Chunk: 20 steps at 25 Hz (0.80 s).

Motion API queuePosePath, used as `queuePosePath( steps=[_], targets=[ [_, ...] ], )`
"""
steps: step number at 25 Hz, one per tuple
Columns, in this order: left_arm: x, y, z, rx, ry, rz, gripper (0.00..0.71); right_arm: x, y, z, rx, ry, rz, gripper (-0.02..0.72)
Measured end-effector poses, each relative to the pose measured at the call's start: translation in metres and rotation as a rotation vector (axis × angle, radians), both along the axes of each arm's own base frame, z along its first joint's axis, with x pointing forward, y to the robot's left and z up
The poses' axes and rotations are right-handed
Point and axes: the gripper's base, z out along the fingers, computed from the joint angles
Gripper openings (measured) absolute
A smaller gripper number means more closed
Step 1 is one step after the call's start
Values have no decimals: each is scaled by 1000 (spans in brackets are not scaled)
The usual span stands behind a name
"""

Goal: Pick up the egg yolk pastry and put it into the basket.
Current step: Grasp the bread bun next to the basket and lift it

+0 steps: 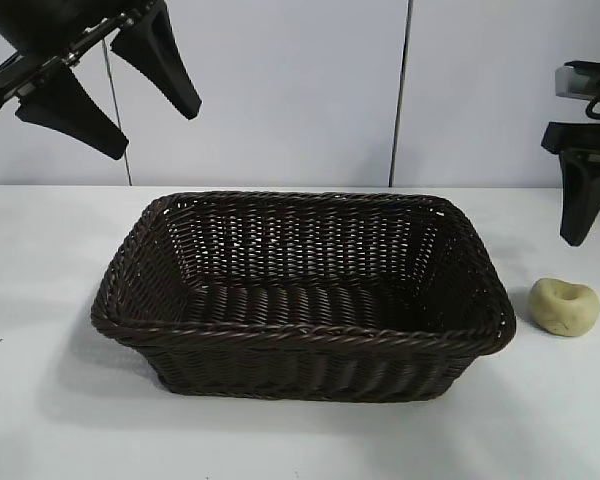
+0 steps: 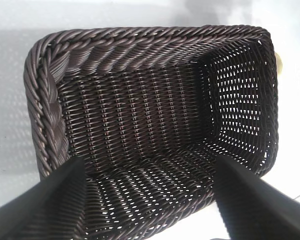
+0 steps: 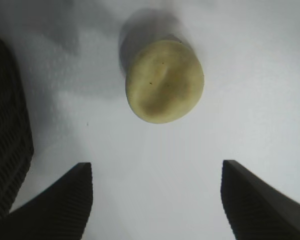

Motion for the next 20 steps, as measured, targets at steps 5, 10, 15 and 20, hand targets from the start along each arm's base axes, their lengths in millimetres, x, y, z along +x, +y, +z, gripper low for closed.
queuePosePath(
  steps=[5, 10, 15, 20],
  targets=[
    [0, 0, 0, 0, 0, 0, 521, 8, -1, -21, -10, 3, -32, 517],
    [0, 0, 0, 0, 0, 0, 521, 15, -3, -44, -21, 24, -52, 517],
    [0, 0, 0, 0, 1, 0, 521, 20, -3, -75, -20, 85, -58, 517],
    [-1, 0, 0, 1, 6, -4, 521, 23, -3, -83, -17, 74, -66, 395]
  ],
)
